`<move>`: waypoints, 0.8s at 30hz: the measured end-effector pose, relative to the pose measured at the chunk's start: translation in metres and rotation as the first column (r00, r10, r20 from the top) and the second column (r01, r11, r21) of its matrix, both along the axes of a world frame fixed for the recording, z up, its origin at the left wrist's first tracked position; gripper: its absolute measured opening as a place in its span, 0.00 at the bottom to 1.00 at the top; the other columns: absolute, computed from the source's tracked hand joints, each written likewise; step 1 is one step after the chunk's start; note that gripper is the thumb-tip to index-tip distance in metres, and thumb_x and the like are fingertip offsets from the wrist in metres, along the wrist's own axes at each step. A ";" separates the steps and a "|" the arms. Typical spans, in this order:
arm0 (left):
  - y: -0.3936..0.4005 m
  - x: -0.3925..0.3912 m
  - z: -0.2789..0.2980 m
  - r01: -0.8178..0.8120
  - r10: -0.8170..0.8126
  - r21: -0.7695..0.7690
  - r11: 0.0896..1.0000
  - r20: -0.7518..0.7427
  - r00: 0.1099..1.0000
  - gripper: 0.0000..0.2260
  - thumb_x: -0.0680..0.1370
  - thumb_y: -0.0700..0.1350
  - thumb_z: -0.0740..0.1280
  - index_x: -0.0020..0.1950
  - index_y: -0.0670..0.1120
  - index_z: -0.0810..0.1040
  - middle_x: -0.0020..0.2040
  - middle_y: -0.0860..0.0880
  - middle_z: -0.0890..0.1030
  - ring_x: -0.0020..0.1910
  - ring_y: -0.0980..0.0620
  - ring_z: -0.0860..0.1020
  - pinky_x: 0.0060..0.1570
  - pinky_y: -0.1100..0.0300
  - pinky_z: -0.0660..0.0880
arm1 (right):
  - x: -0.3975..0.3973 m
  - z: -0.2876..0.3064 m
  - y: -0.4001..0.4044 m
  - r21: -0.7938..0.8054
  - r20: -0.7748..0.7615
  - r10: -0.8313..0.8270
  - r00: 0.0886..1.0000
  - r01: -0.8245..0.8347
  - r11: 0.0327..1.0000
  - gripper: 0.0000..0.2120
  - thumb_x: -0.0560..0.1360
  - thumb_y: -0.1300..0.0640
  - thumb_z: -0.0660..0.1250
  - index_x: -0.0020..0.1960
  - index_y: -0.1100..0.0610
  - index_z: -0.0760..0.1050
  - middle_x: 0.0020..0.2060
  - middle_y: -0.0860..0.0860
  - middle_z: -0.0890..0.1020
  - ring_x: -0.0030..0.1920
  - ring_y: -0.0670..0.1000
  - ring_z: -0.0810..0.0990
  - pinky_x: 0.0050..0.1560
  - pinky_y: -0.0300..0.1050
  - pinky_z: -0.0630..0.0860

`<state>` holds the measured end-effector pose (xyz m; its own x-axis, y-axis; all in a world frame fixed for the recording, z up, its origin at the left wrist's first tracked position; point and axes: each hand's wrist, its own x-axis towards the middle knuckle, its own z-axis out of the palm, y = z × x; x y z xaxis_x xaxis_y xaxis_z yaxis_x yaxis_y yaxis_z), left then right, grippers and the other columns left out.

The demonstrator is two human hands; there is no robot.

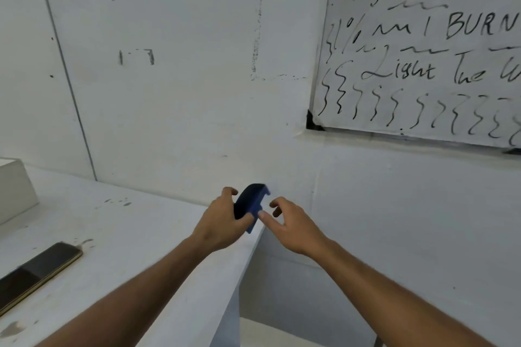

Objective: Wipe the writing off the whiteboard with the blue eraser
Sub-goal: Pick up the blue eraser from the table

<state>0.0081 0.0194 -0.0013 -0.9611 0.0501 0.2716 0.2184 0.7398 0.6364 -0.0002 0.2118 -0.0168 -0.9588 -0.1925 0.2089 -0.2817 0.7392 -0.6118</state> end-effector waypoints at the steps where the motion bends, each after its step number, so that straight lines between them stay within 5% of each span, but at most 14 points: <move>1: 0.007 0.003 0.008 0.039 -0.038 0.049 0.998 -0.018 0.999 0.30 0.76 0.53 0.70 0.73 0.45 0.63 0.52 0.49 0.80 0.43 0.53 0.82 0.36 0.66 0.78 | 0.000 0.007 -0.001 -0.116 0.069 0.023 0.997 -0.015 0.993 0.33 0.76 0.28 0.55 0.72 0.49 0.65 0.62 0.47 0.76 0.57 0.48 0.77 0.55 0.45 0.75; 3: 0.022 0.009 0.024 0.116 -0.110 0.123 0.986 -0.049 0.993 0.28 0.79 0.50 0.68 0.75 0.45 0.61 0.57 0.50 0.79 0.46 0.55 0.81 0.36 0.70 0.75 | 0.002 0.024 0.001 -0.332 0.106 0.054 0.993 -0.016 0.943 0.35 0.75 0.27 0.53 0.73 0.47 0.63 0.63 0.49 0.78 0.58 0.49 0.79 0.59 0.49 0.76; 6: 0.047 0.017 0.047 0.231 -0.216 0.206 0.951 -0.091 0.972 0.31 0.80 0.49 0.67 0.79 0.49 0.56 0.62 0.52 0.77 0.50 0.58 0.80 0.41 0.69 0.76 | 0.011 0.054 0.012 -0.568 0.060 0.074 0.995 -0.027 0.822 0.22 0.81 0.36 0.53 0.69 0.46 0.66 0.58 0.47 0.81 0.55 0.46 0.82 0.54 0.44 0.79; 10: 0.083 0.021 0.079 0.357 -0.325 0.267 0.895 -0.159 0.932 0.34 0.81 0.48 0.68 0.80 0.54 0.51 0.64 0.54 0.74 0.54 0.58 0.79 0.46 0.68 0.78 | 0.026 0.095 0.043 -0.686 -0.065 0.020 0.998 -0.059 0.726 0.16 0.82 0.41 0.58 0.67 0.45 0.69 0.56 0.48 0.82 0.52 0.45 0.83 0.49 0.40 0.81; 17: 0.161 0.020 0.149 0.530 -0.456 0.164 0.832 -0.342 0.822 0.36 0.77 0.54 0.71 0.80 0.55 0.56 0.67 0.57 0.74 0.60 0.57 0.77 0.59 0.56 0.78 | 0.051 0.167 0.125 -0.590 -0.353 -0.205 0.913 -0.047 0.806 0.22 0.79 0.41 0.65 0.70 0.44 0.68 0.55 0.45 0.77 0.54 0.45 0.81 0.45 0.38 0.81; 20: 0.199 0.015 0.181 0.534 -0.435 0.108 0.838 -0.458 0.775 0.30 0.78 0.59 0.68 0.77 0.54 0.63 0.65 0.56 0.73 0.59 0.58 0.75 0.56 0.60 0.76 | 0.053 0.199 0.169 -0.468 -0.534 -0.349 0.770 0.074 0.881 0.25 0.76 0.40 0.68 0.70 0.47 0.69 0.56 0.45 0.76 0.55 0.42 0.77 0.52 0.37 0.76; 24: 0.264 0.005 0.226 0.569 -0.407 0.065 0.820 -0.633 0.658 0.22 0.82 0.59 0.62 0.71 0.48 0.71 0.63 0.53 0.74 0.60 0.56 0.74 0.60 0.55 0.75 | 0.051 0.247 0.228 -0.388 -0.728 -0.453 0.514 0.237 0.891 0.27 0.77 0.39 0.66 0.72 0.49 0.69 0.55 0.48 0.76 0.51 0.43 0.75 0.50 0.38 0.74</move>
<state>0.0131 0.2833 0.2247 -0.4703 0.3232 0.8212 0.8784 0.2608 0.4004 0.0506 0.4396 0.2298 -0.3664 0.2689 0.8907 -0.4744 0.7696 -0.4274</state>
